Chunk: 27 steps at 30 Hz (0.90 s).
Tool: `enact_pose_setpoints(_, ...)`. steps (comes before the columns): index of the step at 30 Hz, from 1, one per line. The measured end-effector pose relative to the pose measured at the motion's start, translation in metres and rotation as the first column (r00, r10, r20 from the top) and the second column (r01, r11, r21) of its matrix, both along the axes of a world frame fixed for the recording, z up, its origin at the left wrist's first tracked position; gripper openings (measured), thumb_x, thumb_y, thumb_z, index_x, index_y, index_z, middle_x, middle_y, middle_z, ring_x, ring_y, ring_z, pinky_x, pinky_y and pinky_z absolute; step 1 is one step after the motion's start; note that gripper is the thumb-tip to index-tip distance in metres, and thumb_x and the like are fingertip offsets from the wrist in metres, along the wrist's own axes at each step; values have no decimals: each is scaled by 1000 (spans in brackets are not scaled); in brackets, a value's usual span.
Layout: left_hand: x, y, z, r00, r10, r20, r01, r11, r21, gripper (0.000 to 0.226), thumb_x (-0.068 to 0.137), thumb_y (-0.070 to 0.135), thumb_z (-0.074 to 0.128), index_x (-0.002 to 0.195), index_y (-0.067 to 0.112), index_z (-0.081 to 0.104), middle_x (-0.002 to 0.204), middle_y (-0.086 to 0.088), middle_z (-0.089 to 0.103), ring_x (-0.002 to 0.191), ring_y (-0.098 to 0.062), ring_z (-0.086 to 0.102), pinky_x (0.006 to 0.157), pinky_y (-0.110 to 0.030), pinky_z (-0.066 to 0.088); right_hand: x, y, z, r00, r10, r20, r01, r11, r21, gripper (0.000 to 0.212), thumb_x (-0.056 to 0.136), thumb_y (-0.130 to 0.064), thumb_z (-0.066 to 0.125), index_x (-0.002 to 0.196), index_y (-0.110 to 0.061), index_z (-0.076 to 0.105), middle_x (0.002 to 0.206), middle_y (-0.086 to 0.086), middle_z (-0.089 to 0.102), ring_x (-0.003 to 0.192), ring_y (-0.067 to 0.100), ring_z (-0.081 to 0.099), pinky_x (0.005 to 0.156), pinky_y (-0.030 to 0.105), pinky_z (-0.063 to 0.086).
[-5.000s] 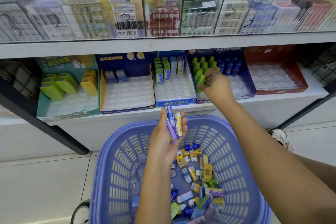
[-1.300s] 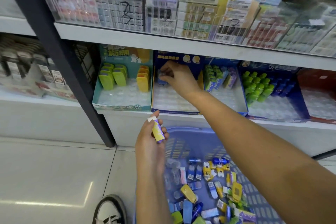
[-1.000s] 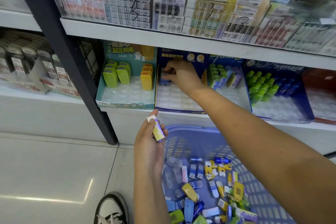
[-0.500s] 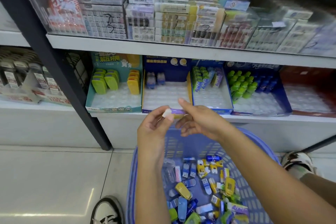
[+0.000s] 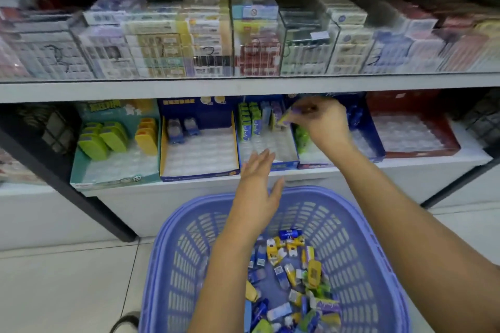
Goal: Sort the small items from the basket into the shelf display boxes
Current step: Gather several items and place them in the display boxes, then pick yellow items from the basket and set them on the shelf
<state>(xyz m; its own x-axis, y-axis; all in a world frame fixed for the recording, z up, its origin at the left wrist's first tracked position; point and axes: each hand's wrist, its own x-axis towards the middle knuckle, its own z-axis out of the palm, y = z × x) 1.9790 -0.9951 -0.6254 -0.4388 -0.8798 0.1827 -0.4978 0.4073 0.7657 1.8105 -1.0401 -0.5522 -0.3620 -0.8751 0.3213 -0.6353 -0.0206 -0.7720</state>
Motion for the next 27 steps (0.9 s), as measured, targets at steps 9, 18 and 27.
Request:
enact_pose_setpoints(9,-8,-4,-16,981,2,194,6,999,-43,67,96,27,52,152,16,16,160,4,11,147,-10,0,114,-19,-1,-21,-61,-20,953,153,-260,-72,952,297,11,83,-15,67,93,-10,69,98,8,70,95,22,64,86,33,50)
enact_pose_setpoints(18,-8,-5,-23,982,-6,188,16,999,-51,65,97,25,51,152,17,17,159,6,11,146,-7,0,116,-20,3,-27,-67,-11,880,297,-372,-115,891,440,14,81,-18,71,93,-13,68,102,5,68,95,20,60,61,21,36)
enact_pose_setpoints(27,-3,6,-28,992,100,-83,-107,991,-80,38,97,18,50,135,19,50,139,10,45,129,2,36,100,1,20,1,-38,-2,858,225,-462,-3,901,434,24,87,-22,62,105,-6,63,105,13,64,98,28,59,81,32,49)
